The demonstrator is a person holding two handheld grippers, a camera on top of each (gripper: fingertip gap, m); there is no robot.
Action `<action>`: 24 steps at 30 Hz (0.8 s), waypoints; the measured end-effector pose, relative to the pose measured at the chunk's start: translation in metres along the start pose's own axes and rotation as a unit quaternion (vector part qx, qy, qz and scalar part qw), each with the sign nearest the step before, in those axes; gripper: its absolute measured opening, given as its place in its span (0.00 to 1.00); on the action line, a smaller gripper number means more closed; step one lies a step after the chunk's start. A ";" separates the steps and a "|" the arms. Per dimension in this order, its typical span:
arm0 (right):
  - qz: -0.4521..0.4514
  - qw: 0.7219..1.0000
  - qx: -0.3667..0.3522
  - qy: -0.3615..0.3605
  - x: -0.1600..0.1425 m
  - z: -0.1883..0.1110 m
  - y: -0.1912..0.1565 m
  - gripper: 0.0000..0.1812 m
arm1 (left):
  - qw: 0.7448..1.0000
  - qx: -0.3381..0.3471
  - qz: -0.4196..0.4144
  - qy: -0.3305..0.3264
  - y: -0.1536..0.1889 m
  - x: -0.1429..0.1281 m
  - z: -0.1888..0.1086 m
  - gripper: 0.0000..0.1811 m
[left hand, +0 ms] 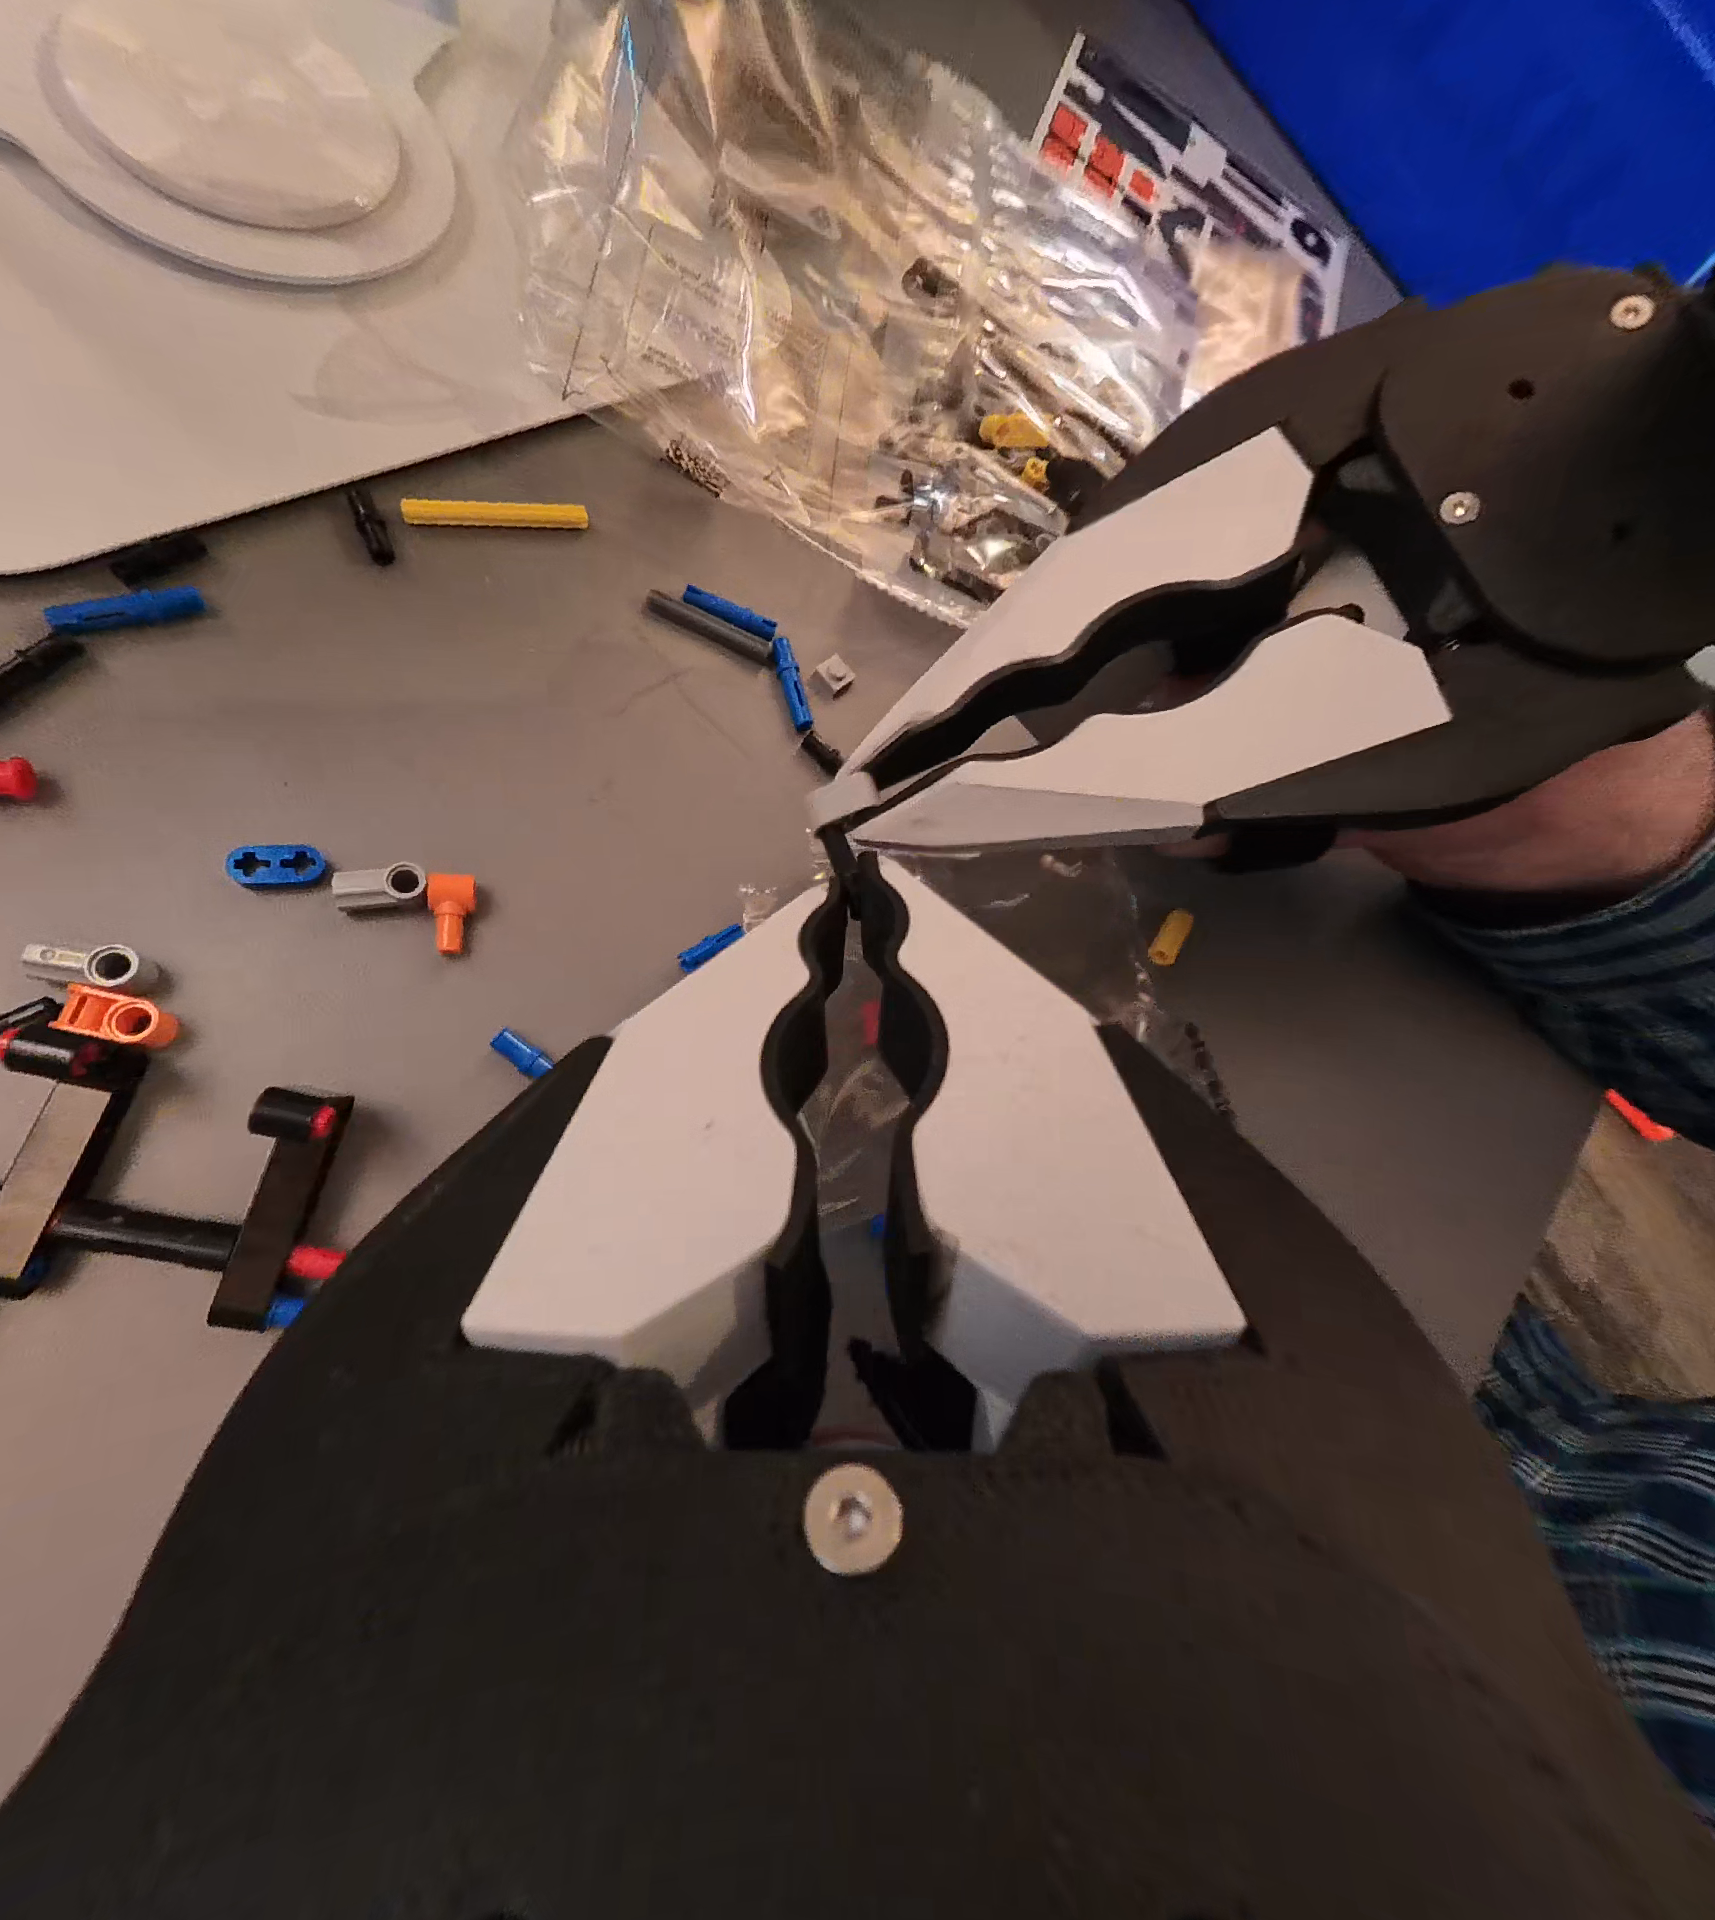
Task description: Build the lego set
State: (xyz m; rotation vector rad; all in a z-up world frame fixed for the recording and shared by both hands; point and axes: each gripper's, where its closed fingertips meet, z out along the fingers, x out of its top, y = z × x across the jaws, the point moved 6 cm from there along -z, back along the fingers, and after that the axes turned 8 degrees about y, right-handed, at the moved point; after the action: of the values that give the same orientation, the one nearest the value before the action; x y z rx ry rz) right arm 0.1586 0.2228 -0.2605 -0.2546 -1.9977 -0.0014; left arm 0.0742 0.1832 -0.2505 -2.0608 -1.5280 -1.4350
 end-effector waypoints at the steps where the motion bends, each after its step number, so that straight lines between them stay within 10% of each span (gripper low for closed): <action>1: 0.003 1.000 0.001 -0.006 -0.002 0.001 0.000 0.03 | 1.000 0.003 0.003 -0.002 -0.001 -0.002 0.001 0.00; 24: 0.030 0.996 0.009 -0.083 -0.017 0.016 0.001 0.03 | 0.998 0.036 0.038 -0.024 -0.006 -0.027 0.015 0.00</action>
State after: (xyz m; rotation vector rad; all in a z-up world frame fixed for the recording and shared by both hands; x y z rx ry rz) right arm 0.1514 0.2223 -0.2822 -0.3109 -2.1541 0.0791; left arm 0.0777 0.1789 -0.2817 -2.1006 -1.4789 -1.2935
